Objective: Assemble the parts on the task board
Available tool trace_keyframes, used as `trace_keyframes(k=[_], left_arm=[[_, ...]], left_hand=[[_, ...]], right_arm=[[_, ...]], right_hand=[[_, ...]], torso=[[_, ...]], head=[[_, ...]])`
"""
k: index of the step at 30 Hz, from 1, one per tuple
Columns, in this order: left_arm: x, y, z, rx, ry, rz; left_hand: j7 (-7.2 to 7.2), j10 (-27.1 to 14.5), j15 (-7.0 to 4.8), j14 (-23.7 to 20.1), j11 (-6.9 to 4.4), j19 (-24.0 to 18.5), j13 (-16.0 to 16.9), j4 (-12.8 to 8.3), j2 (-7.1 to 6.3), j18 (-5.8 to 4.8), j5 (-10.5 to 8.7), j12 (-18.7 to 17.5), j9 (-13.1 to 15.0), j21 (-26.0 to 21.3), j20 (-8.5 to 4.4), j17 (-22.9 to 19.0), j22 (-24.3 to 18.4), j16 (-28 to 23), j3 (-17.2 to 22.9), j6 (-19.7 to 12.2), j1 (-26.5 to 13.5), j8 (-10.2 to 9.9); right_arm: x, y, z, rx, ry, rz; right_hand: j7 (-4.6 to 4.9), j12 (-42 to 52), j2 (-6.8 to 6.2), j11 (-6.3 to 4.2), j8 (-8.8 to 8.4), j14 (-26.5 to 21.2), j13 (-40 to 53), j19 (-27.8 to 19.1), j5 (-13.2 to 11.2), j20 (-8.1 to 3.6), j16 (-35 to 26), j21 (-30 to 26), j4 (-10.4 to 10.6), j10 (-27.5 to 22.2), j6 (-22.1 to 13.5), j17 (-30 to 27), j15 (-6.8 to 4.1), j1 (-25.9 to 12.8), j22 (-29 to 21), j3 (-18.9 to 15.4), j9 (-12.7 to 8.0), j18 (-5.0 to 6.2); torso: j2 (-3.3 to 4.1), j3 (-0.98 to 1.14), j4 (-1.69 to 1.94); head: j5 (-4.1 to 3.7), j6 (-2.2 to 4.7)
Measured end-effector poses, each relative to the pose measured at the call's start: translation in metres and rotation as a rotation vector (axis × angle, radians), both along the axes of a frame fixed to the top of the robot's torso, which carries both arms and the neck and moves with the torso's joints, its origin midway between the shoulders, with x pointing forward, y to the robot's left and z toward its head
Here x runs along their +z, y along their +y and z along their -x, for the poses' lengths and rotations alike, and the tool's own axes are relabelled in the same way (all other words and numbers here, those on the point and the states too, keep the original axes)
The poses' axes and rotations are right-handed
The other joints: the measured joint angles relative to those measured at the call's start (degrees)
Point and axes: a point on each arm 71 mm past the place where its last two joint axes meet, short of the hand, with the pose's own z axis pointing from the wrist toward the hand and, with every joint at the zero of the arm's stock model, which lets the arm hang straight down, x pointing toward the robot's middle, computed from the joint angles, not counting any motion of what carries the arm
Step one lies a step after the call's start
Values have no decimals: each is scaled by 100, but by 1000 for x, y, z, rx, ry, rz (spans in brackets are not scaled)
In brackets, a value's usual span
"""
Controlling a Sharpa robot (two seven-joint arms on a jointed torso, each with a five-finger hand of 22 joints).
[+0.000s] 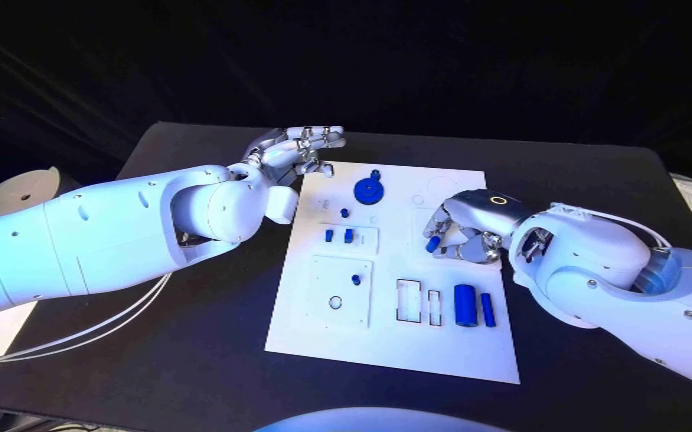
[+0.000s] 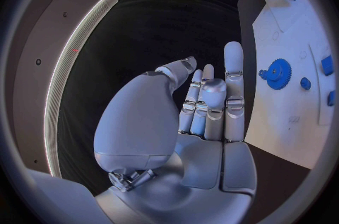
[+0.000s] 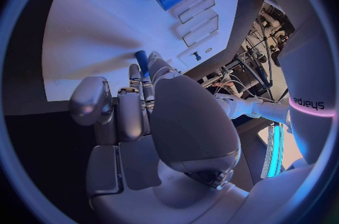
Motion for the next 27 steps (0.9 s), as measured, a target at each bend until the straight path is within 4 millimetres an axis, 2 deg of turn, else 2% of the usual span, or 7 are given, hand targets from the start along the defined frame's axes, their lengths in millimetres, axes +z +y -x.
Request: trace_keyframes(k=[5,8,9,15,21,27], left_arm=[[0,0,0,0,0,0],[0,0,0,0,0,0],[0,0,0,0,0,0],[0,0,0,0,1,0],[0,0,0,0,1,-1],[0,1,-1,3,1,-2]], left_hand=[[20,-41,0,0,0,0,0,0,0,0,0,24,0,0,0,-16,0,0,0,-22,0,0],[20,-41,0,0,0,0,0,0,0,0,0,24,0,0,0,-16,0,0,0,-22,0,0],[20,-41,0,0,0,0,0,0,0,0,0,24,0,0,0,-16,0,0,0,-22,0,0],[20,-41,0,0,-1,0,0,0,0,0,0,24,0,0,0,-16,0,0,0,-22,0,0],[20,-41,0,0,0,0,0,0,0,0,0,24,0,0,0,-16,1,0,0,-22,0,0],[19,-41,0,0,0,0,0,-16,0,0,0,24,0,0,0,-15,1,0,-16,-22,0,0]], right_arm=[[-1,2,-1,2,2,1],[-2,2,-1,3,1,2],[-2,3,-1,3,0,2],[-2,3,-1,6,-8,3],[-3,4,1,9,-19,1],[0,4,5,14,-34,-17]], right_hand=[[-28,0,30,-37,45,21,0,14,0,-14,0,0,0,179,174,5,-21,30,16,80,26,0],[-50,-12,129,-68,93,8,2,31,-1,-31,30,33,-26,331,317,37,-34,84,50,199,49,0],[-53,-22,174,-77,114,21,3,56,-5,-56,57,53,-63,407,382,58,-62,130,78,258,55,0],[-67,-3,297,-134,159,21,61,82,-47,-82,135,116,-276,695,522,147,-62,258,185,613,61,0],[-67,-122,305,-147,159,21,16,82,-66,-82,161,156,-410,781,522,174,-62,314,228,869,64,0],[-81,-221,286,-106,159,21,17,103,-44,-62,161,156,-460,822,535,174,-61,325,236,1013,67,-1]], torso=[[0,-1,4],[0,-1,5],[0,-2,5],[-3,-2,3],[-7,-2,3],[-10,-2,1]], head=[[1,-9],[5,-14],[6,-14],[7,-19],[2,-21],[-8,-14]])
